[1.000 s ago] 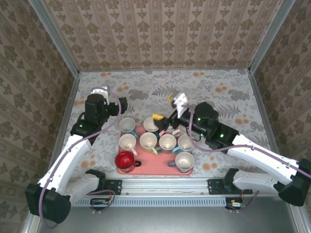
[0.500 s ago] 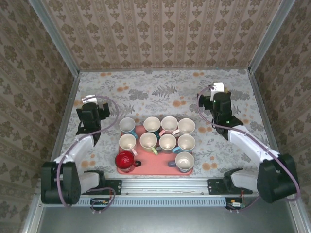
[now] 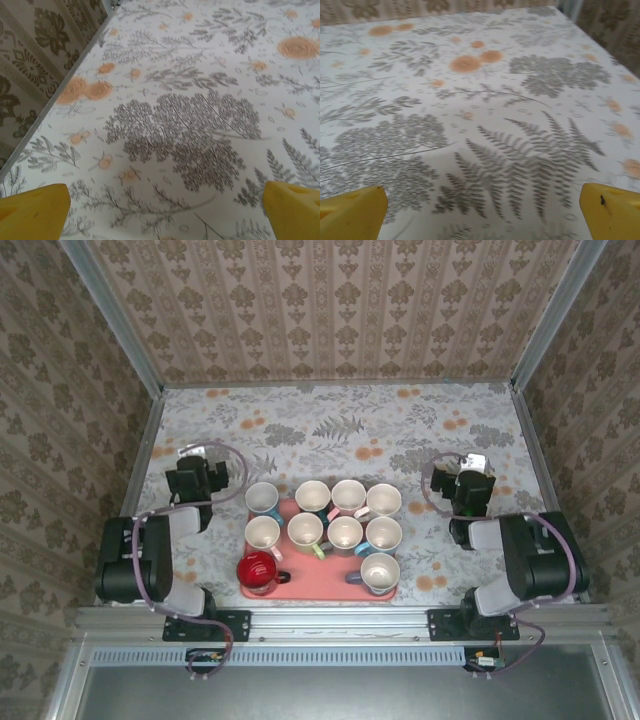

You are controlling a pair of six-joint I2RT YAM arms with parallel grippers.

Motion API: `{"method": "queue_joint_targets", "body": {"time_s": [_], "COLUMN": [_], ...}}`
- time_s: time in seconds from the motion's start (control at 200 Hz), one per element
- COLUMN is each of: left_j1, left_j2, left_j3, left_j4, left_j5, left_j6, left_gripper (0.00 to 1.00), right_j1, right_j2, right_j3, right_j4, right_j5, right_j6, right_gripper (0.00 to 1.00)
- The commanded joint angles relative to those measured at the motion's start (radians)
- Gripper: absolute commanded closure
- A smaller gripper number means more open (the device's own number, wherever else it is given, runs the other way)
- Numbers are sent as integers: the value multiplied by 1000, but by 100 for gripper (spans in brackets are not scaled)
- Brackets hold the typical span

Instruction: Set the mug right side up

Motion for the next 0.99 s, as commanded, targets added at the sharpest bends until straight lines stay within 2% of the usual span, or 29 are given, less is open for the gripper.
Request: {"method": "queue_joint_targets", "body": {"time_s": [0.0, 0.03, 0.08, 0.13, 0.265, 0.99], "left_j1": [-9, -18, -48, -74, -8, -17], "left_j2": [30, 64, 39, 66, 53, 50], "left_j3": [-87, -118, -130, -127, -98, -106], "left_j4": [226, 351, 319, 371, 281, 300], "left_j5": [97, 42, 7, -35, 45, 33], "left_j6": [56, 73, 72, 104, 39, 47], "left_gripper": [0, 0, 0, 0, 0, 0], "right_j1": [4, 5, 15, 22, 28, 32], "right_j2": [-3, 18, 8, 18, 18, 14], "right_j3": [32, 59, 71, 75, 89, 81], "right_j4": [59, 46, 5, 15, -15, -2], "right_j5": [-82, -73, -62, -54, -41, -61], "right_j6": [-18, -18, -25, -32, -33, -48], "right_gripper": [0, 0, 0, 0, 0, 0]}}
